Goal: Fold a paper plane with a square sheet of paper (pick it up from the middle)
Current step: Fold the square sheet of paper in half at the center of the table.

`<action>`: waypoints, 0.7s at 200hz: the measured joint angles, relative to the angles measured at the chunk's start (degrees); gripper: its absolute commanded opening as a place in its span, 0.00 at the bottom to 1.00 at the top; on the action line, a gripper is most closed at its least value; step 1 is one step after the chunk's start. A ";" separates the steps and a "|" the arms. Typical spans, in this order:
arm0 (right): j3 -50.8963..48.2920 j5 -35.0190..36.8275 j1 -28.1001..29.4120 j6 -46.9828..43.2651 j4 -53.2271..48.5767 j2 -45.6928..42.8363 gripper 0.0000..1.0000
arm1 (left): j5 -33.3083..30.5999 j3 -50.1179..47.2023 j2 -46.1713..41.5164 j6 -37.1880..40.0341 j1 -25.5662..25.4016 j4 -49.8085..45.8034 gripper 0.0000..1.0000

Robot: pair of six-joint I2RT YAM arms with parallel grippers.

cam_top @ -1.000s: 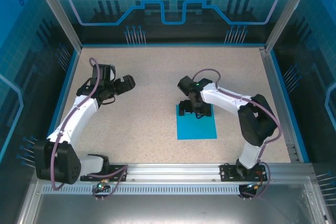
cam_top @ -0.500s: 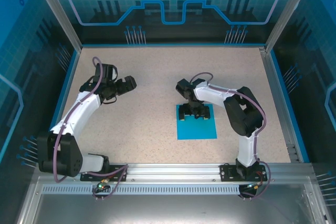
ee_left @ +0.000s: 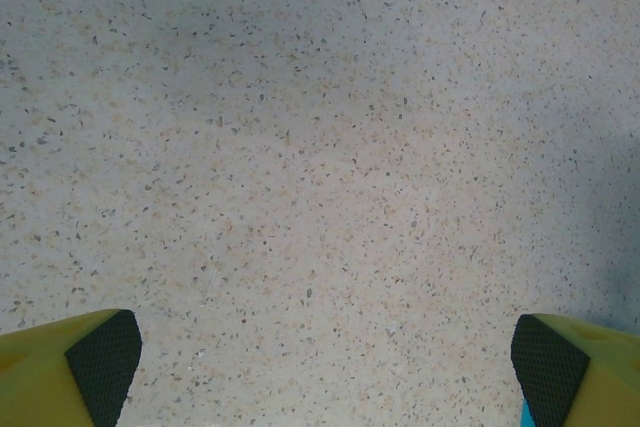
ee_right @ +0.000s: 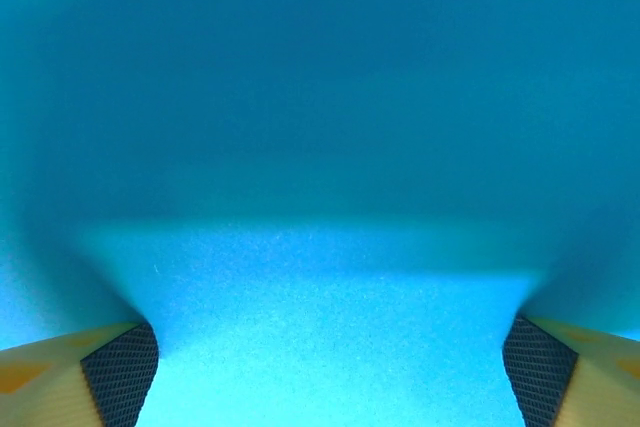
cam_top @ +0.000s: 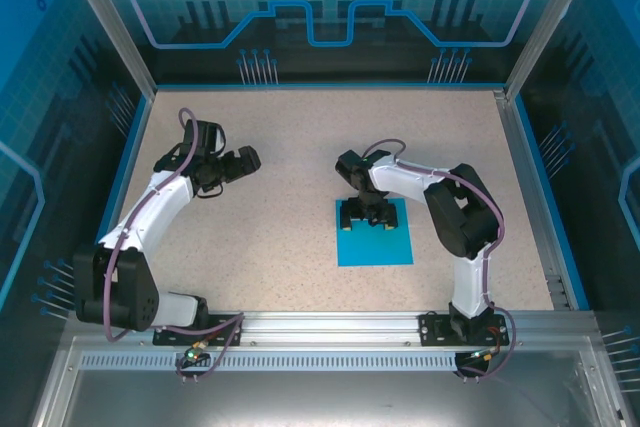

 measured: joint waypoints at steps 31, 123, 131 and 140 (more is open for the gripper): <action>-0.79 -0.35 -0.09 0.02 0.85 -0.24 0.88 | 0.02 0.00 0.00 0.00 0.00 -0.17 0.98; -3.48 -0.92 -0.35 -0.04 3.91 -3.10 0.56 | 0.07 0.00 0.00 -0.07 0.00 -0.20 0.98; -4.22 -1.18 -0.46 0.31 4.61 -3.72 0.50 | 0.31 0.00 0.00 -0.11 0.00 -0.20 0.98; -5.27 -1.70 -0.59 0.63 5.77 -4.66 0.43 | 0.87 0.00 0.00 -0.35 0.00 -0.17 0.98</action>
